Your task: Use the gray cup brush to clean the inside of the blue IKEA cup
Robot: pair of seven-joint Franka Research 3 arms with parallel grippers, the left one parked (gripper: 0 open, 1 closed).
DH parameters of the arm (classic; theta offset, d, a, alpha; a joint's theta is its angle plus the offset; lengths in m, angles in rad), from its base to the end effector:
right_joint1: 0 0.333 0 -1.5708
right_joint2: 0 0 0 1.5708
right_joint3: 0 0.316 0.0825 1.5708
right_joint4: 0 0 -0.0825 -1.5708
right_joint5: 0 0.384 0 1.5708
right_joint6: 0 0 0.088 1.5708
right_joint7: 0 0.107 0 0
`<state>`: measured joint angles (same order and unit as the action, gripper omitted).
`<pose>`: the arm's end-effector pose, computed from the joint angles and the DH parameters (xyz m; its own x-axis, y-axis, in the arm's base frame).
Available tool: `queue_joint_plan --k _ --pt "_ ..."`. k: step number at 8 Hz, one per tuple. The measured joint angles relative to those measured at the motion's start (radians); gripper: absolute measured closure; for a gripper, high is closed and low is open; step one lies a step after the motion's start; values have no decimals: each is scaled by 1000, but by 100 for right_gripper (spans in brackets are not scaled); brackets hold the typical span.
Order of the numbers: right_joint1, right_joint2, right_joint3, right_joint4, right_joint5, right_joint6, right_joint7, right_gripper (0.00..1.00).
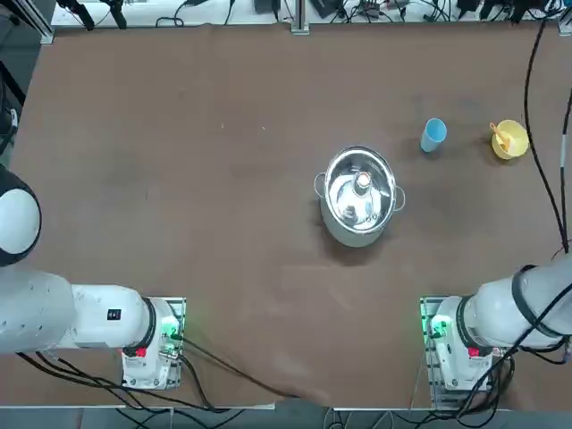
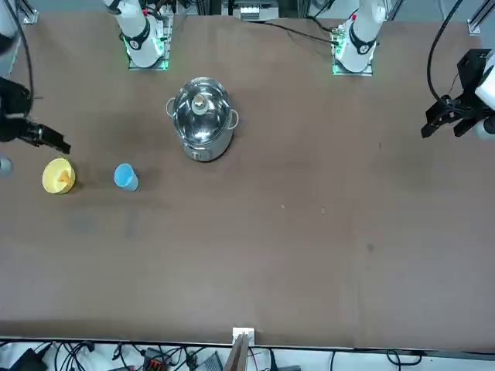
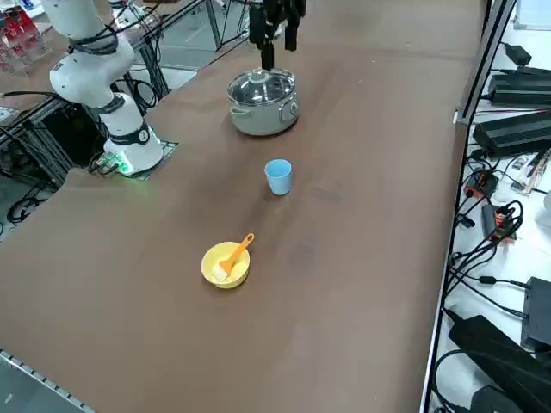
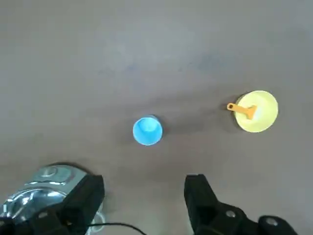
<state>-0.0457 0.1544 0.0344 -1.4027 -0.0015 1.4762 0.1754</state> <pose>0.5919 -0.0085 0.6066 0.9793 -0.1857 -0.0801 -0.1855 -0.9826 0.0103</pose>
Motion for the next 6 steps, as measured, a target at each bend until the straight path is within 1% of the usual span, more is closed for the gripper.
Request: queue_joint_plan --k 2,3,5,6 --pt "15 -54 -6 -25 2 -13 -5 0" --pt "41 -95 -28 -70 2 -5 -22 0" --pt "116 -187 -116 -178 2 22 -94 0" --pt "140 -230 -148 -232 2 52 -122 0"
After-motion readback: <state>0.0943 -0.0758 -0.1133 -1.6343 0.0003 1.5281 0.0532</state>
